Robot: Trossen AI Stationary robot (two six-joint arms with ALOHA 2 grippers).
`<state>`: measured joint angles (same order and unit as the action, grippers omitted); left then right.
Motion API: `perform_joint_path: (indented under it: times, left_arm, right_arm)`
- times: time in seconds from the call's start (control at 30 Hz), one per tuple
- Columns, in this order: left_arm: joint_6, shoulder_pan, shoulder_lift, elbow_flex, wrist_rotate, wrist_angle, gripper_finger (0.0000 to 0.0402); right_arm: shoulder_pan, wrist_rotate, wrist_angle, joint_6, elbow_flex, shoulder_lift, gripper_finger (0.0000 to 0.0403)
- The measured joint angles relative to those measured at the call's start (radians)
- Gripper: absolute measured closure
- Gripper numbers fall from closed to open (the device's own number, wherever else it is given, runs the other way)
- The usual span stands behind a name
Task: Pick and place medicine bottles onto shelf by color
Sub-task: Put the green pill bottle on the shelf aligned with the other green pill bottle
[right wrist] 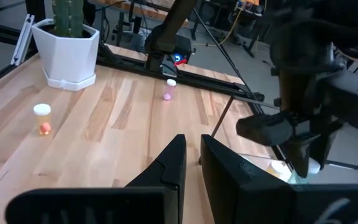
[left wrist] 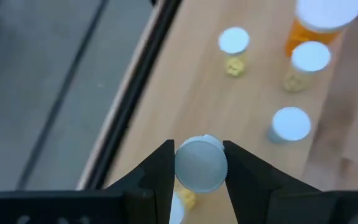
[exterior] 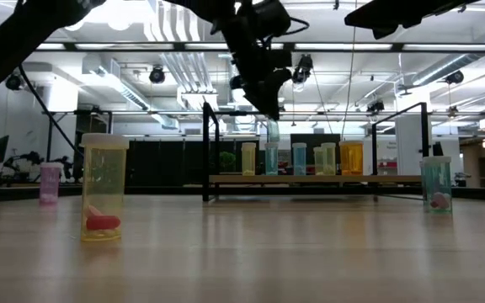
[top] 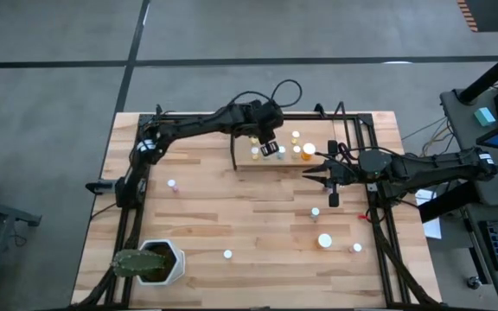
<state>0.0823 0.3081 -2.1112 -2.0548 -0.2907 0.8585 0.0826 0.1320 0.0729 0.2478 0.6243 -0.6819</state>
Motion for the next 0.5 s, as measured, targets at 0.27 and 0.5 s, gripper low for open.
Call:
perform_joint_path:
  times: [0.27, 0.5]
  left_arm:
    - [-0.023, 0.025, -0.056, 0.003, 0.050, -0.002, 0.0297]
    - [-0.024, 0.029, -0.063, 0.019, 0.048, -0.008, 0.0297]
  right_arm:
    - [0.000, 0.000, 0.001, -0.001, 0.000, 0.000, 0.0365]
    - [-0.001, 0.000, 0.001, -0.001, 0.000, 0.000, 0.0365]
